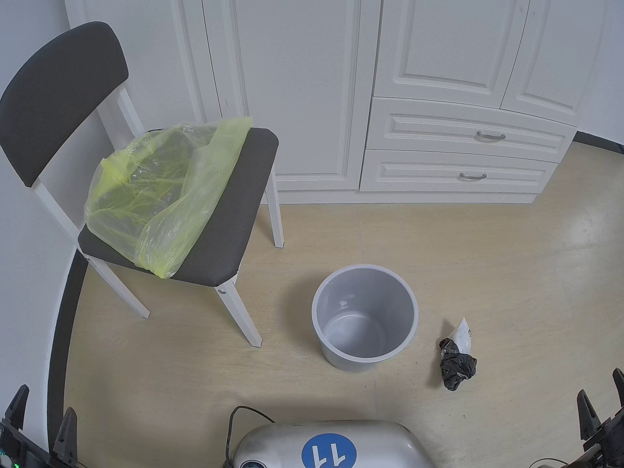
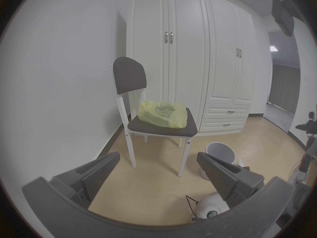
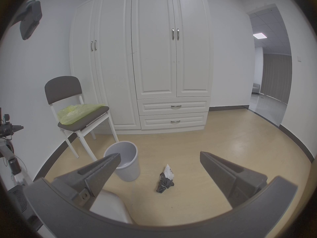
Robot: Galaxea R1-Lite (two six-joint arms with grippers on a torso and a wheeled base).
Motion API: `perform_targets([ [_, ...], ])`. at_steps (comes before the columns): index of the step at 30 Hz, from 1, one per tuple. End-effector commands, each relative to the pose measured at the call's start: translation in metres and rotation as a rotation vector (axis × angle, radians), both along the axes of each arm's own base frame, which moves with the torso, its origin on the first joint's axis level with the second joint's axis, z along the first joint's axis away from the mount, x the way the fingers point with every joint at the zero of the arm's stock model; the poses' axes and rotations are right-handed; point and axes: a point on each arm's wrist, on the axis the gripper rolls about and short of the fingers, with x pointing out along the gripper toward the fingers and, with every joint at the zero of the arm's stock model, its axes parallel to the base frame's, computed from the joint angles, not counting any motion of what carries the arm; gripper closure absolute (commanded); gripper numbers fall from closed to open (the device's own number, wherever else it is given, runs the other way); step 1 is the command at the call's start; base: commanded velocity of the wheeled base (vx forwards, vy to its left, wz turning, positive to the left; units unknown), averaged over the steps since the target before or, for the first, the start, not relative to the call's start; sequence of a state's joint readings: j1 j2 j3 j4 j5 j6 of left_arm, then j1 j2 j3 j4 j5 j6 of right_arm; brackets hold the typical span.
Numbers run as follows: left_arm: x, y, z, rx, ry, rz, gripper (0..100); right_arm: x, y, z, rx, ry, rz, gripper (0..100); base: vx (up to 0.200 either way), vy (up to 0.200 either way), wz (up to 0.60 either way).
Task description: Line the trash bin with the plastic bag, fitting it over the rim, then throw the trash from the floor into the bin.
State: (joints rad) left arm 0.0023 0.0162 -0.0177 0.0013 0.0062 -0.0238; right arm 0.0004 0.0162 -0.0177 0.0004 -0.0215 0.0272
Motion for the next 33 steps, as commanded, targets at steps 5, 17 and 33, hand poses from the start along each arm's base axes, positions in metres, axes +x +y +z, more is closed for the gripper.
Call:
perform_targets([
  [5, 0.0, 0.0001, -0.0047, -0.019, -0.002, 0.007, 0, 0.0001, 0.0, -0.0048, -0.001, 0.001, 0.001, 0, 0.0, 0.0, 0.0],
  [17, 0.0001, -0.0006, -0.0045, 0.048, -0.006, -0.022, 0, 0.0001, 0.0006, -0.0046, -0.056, 0.0, 0.018, 0, 0.0, 0.0, 0.0],
  [33, 0.0001, 0.0003, -0.0045, -0.025, -0.006, 0.016, 0, 0.0002, 0.0002, -0.0049, -0.032, 0.0, 0.001, 0, 0.0, 0.0, 0.0],
])
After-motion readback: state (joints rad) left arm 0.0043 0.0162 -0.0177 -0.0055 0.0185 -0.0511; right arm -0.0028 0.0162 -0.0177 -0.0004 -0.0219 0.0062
